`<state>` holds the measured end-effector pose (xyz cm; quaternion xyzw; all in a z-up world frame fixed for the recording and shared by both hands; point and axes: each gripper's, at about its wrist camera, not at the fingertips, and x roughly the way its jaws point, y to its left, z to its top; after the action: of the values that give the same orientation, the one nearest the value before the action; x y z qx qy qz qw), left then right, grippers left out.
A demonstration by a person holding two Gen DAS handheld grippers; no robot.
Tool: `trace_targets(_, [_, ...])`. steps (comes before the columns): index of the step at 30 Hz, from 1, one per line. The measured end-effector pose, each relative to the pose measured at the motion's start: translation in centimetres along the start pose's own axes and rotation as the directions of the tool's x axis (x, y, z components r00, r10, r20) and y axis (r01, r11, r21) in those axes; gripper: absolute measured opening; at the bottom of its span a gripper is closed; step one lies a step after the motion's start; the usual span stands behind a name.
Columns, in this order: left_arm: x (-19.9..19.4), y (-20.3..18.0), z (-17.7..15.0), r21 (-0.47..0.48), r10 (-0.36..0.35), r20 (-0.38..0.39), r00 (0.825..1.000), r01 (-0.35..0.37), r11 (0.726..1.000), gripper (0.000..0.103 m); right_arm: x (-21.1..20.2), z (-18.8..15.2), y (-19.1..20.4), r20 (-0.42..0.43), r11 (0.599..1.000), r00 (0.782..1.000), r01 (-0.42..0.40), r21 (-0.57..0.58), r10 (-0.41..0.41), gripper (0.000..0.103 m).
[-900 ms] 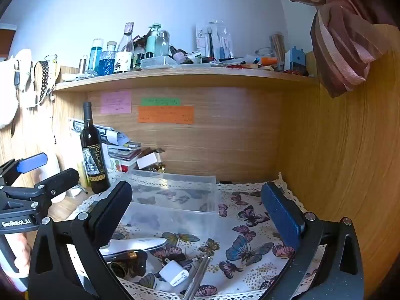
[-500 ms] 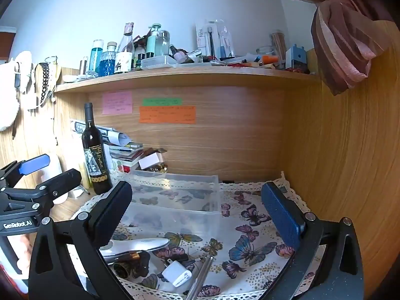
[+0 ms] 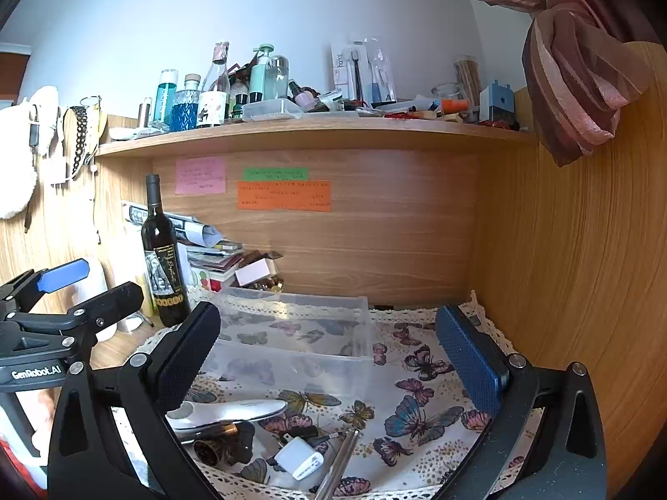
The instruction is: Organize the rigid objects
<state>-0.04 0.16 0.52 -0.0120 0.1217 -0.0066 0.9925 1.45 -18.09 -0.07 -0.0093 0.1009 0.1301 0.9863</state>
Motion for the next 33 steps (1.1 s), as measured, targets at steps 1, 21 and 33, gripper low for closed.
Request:
trace_targets(1, [0.00,-0.04,-0.05,0.000,0.002,0.001,1.000,-0.002,1.000,0.103,-0.01,0.03,0.00,0.001,1.000,1.000,0.000,0.000,0.000,0.103])
trace_targets(21, [-0.02,0.03,-0.04,-0.001,-0.001,0.001,1.000,0.001,1.000,0.103,0.07,0.14,0.19,0.007,1.000,1.000,-0.004,-0.001,0.004,0.103])
trace_targets(33, [-0.12,-0.02,0.19,0.000,-0.002,0.002,1.000,0.002,1.000,0.103,-0.04,0.25,0.28,0.008,1.000,1.000,-0.011,0.008,0.011,0.103])
